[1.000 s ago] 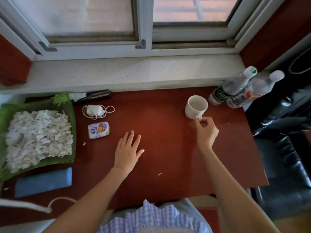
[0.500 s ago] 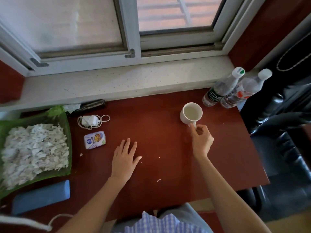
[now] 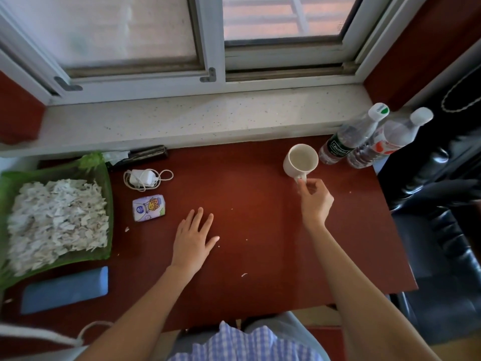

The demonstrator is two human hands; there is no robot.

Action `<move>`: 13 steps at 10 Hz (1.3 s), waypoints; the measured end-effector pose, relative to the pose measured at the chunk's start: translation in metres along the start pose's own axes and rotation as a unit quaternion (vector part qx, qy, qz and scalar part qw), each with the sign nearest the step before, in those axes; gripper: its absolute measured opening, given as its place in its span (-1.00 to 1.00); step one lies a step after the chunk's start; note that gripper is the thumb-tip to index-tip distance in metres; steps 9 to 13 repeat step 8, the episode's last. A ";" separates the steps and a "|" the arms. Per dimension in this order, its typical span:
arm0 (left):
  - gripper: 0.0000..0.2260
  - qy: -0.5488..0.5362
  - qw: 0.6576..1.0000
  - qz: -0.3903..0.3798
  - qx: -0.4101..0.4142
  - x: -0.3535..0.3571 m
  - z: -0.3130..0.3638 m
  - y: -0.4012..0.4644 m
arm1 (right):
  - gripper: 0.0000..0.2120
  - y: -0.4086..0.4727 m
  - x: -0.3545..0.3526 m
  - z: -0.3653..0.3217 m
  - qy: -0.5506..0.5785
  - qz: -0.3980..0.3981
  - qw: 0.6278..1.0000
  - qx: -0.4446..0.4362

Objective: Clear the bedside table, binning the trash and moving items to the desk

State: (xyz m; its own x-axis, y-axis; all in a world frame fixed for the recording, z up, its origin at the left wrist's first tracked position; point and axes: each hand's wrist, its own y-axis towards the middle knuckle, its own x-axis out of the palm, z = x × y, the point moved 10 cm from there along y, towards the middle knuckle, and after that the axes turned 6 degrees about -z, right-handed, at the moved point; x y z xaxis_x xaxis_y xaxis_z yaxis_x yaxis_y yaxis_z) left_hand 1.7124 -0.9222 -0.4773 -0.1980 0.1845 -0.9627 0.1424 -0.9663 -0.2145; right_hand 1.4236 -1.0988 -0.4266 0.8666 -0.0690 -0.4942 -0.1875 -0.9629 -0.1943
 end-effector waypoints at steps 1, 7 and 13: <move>-0.46 -0.006 1.000 0.001 0.000 0.000 0.000 0.000 | -0.74 0.016 0.000 -0.007 -0.010 -0.005 1.000 -0.009; -0.46 -0.007 1.000 0.011 -0.002 -0.002 0.000 -0.001 | -0.76 0.028 -0.003 -0.020 -0.085 -0.064 0.994 -0.029; -0.46 -0.002 1.000 0.021 -0.008 -0.001 0.001 0.000 | -0.70 0.018 -0.005 -0.018 -0.118 -0.074 0.990 -0.035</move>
